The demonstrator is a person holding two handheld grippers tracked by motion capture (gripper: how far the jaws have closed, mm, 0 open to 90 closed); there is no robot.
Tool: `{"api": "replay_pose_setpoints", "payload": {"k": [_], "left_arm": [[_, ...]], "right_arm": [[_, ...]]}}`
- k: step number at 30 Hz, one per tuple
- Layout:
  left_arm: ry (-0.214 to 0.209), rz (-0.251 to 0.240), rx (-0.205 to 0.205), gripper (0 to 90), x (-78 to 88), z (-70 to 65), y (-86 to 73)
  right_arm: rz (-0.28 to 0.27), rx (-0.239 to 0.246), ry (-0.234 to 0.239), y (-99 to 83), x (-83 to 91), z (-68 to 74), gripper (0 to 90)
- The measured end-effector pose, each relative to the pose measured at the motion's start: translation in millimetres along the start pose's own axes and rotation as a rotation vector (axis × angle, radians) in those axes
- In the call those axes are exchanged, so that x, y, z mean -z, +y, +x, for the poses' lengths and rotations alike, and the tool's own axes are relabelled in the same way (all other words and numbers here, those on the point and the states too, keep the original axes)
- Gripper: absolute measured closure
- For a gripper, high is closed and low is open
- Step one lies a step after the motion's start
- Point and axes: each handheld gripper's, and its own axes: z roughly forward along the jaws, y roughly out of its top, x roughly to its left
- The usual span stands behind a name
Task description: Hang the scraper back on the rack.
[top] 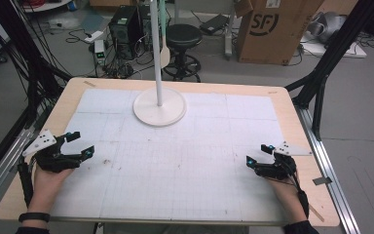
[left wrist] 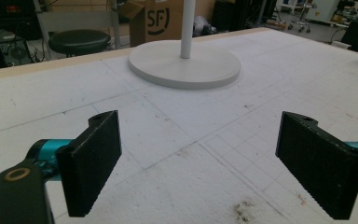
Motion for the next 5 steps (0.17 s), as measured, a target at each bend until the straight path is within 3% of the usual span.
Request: {"api": "replay_pose_setpoints", "payload": {"k": [5], "left_arm": [[0.003,0.017,0.004,14.5,0.1,0.5,-0.1]], "right_arm": [[-0.007,-0.011,0.016,0.1,-1.2,-0.7,18.0]]}}
